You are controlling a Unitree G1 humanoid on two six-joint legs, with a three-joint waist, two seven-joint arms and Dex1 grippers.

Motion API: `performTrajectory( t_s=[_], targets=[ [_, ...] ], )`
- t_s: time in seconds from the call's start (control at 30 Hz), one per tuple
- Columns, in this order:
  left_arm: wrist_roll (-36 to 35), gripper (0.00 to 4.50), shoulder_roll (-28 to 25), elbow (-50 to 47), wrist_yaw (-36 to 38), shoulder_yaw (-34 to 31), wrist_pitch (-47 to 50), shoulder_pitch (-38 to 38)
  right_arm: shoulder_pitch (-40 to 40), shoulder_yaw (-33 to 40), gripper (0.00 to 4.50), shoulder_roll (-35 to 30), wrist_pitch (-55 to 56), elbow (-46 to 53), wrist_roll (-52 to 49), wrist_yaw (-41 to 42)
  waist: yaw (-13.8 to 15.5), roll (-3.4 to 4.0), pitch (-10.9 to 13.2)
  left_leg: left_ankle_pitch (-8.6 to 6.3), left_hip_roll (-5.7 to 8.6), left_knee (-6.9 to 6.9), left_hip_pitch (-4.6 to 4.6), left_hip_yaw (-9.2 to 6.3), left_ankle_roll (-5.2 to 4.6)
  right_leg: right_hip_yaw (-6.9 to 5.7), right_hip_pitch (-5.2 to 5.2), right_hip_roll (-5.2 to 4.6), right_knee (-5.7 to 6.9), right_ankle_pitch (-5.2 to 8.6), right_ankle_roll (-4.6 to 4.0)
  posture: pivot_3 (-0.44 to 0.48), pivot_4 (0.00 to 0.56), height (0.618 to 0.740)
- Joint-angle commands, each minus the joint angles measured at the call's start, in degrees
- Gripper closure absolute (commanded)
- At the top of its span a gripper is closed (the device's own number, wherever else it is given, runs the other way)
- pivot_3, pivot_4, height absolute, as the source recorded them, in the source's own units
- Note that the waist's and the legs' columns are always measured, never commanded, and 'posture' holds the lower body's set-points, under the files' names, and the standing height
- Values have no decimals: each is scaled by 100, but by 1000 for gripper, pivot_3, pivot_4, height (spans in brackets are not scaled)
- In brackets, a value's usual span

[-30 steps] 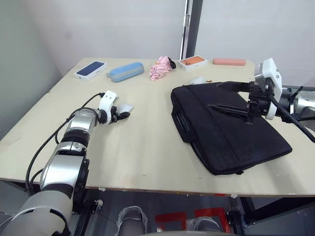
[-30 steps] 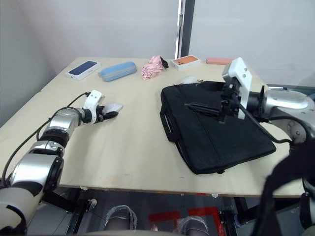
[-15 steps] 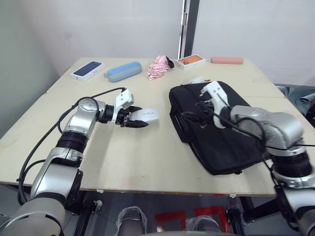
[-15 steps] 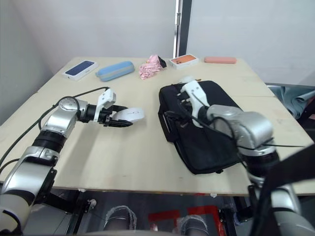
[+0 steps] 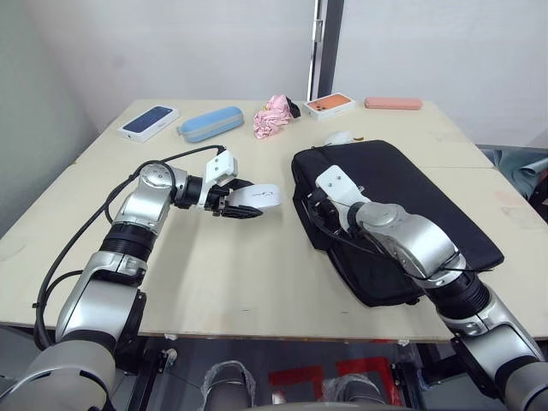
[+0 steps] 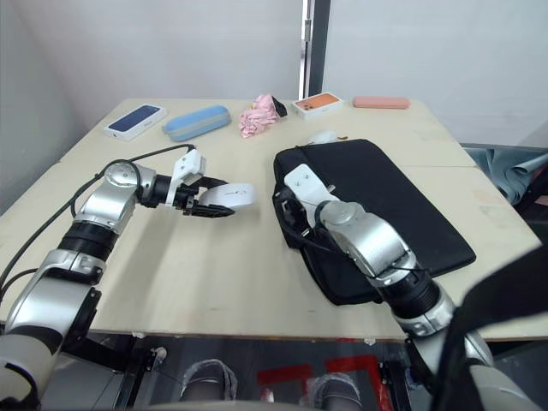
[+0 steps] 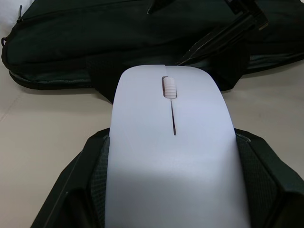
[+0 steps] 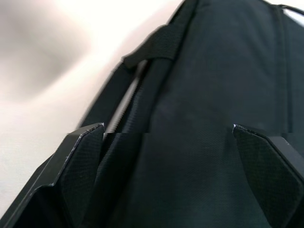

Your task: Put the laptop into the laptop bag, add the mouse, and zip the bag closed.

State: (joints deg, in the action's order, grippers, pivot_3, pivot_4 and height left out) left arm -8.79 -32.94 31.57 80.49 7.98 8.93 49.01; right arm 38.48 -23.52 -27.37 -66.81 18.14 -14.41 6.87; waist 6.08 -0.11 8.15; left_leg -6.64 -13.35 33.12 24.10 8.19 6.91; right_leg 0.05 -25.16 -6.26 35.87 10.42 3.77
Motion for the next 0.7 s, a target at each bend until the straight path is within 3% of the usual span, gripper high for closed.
performTrajectory(
  t_s=[0.03, 0.07, 0.13, 0.27, 0.53, 0.7],
  targets=[
    [-36, 1629, -57, -315, -11, -23, -32, -68, 170, -161, 0, -84, 296, -107, 403, 154, -13, 0, 0, 0, 0, 0, 0, 0, 0, 1, 0, 0, 1, 0, 0, 0, 150, 740],
    [-45, 1629, -68, -366, -6, -22, -5, -99, 146, -147, 0, -55, 336, -162, 450, 194, -16, 0, 0, 0, 0, 0, 0, 0, 0, 1, 0, 0, 1, 0, 0, 0, 150, 740],
    [-78, 1629, -94, -476, 13, -37, 63, -148, 95, -92, 545, 28, 389, -232, 468, 310, -19, 0, 0, 0, 0, 0, -1, 0, 0, 1, 0, 0, 1, 0, 0, 0, 150, 740],
    [-112, 1629, -150, -668, 84, -41, 176, -228, -40, 356, 1864, 392, 314, -243, 297, 461, -31, 0, 0, 0, -4, 0, 0, -1, 0, 0, -1, 4, 2, 0, -1, 0, 150, 740],
    [13, 1629, -253, -657, 116, 45, 69, -255, 12, 529, 4493, 439, 180, -91, 413, 614, -26, 1, 0, 0, -4, 2, -4, -1, 0, 0, 1, 4, 7, 0, -1, 0, 150, 740],
    [-29, 1629, -207, -582, 125, 66, 26, -207, 121, 288, 4493, 111, 456, -112, 843, 602, -5, 1, 1, 0, -4, 5, -3, -1, 0, 0, 2, 3, 8, 0, -2, 0, 150, 740]
  ],
)
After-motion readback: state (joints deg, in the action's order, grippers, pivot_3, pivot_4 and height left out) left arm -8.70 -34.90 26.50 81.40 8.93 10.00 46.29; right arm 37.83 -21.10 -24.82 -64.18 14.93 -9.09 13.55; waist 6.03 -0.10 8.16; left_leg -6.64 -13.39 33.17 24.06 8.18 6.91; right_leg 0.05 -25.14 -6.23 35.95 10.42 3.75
